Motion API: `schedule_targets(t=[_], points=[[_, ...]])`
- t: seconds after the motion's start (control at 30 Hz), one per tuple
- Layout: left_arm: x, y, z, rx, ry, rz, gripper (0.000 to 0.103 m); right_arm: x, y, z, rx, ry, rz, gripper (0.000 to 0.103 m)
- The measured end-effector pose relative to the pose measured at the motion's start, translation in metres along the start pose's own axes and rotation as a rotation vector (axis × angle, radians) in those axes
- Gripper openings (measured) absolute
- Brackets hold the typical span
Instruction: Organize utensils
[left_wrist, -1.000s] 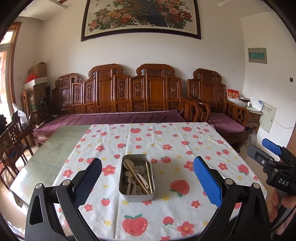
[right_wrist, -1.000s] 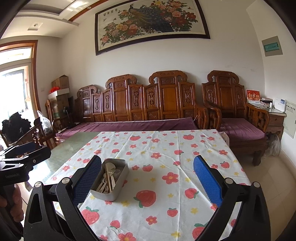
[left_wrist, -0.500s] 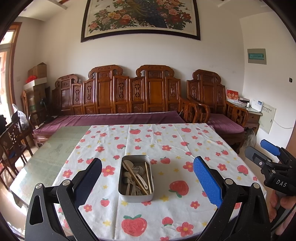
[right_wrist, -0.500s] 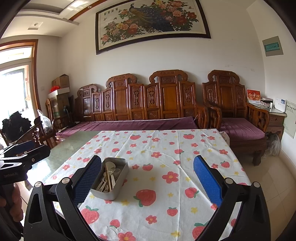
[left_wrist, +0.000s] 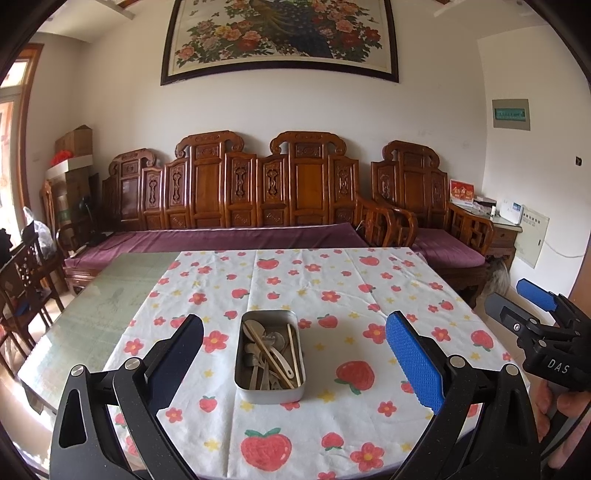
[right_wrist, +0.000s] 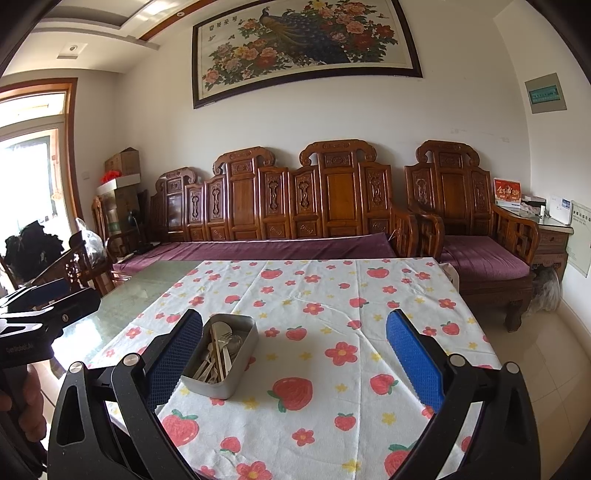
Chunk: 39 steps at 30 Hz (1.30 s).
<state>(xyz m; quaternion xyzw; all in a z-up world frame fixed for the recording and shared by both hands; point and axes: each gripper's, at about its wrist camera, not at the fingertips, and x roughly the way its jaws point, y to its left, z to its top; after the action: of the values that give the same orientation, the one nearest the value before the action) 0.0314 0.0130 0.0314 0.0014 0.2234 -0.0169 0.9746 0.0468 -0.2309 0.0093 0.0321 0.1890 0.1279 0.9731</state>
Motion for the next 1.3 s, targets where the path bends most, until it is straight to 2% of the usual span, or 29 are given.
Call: schedule_targets(t=[1.3], points=[[0.0017, 0.0019, -0.0022, 0.008, 0.002, 0.004, 0.095, 0.0005, 0.0014, -0.0008, 0.0, 0.001, 0.0, 0.1]])
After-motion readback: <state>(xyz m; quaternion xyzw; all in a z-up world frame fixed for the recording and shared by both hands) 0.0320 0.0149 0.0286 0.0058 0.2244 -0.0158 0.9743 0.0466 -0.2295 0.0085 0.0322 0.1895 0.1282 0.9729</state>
